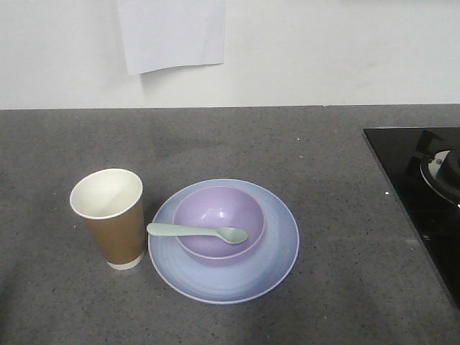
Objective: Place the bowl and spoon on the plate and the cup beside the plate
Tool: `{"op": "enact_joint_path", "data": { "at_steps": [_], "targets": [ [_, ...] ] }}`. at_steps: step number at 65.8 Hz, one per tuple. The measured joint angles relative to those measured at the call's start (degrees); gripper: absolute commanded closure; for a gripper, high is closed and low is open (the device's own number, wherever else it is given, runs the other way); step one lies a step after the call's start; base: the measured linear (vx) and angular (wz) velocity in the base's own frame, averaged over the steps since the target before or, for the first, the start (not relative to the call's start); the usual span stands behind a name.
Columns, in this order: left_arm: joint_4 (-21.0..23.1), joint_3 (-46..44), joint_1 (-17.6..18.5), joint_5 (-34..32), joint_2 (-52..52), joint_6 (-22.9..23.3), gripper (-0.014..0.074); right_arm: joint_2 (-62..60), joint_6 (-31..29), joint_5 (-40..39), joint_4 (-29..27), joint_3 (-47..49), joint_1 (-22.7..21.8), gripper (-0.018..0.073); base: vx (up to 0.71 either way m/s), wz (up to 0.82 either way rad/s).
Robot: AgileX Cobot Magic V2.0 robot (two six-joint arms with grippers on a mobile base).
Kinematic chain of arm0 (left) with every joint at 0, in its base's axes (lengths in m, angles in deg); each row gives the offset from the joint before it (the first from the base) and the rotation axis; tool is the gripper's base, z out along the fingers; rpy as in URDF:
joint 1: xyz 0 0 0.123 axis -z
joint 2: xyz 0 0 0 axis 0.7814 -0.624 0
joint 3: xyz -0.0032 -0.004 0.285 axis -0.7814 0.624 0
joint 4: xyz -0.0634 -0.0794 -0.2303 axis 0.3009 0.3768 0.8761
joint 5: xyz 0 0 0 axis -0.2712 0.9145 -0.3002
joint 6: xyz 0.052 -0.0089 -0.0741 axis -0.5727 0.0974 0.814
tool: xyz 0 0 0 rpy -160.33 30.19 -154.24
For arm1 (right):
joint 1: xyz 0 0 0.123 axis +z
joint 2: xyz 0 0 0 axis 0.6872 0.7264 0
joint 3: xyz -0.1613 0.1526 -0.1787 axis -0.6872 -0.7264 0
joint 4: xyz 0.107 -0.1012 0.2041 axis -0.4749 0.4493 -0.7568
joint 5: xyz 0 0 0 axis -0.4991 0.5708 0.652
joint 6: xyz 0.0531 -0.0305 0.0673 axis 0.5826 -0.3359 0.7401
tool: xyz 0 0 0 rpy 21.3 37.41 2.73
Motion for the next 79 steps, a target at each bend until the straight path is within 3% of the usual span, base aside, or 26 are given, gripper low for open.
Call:
{"op": "enact_joint_path", "data": {
  "at_steps": [79],
  "targets": [
    [0.00, 0.00, 0.00, 0.02, 0.00, 0.00, 0.0602, 0.00, 0.00, -0.58, 0.06, 0.00, -0.25, 0.0561, 0.00, 0.00]
  ]
}}
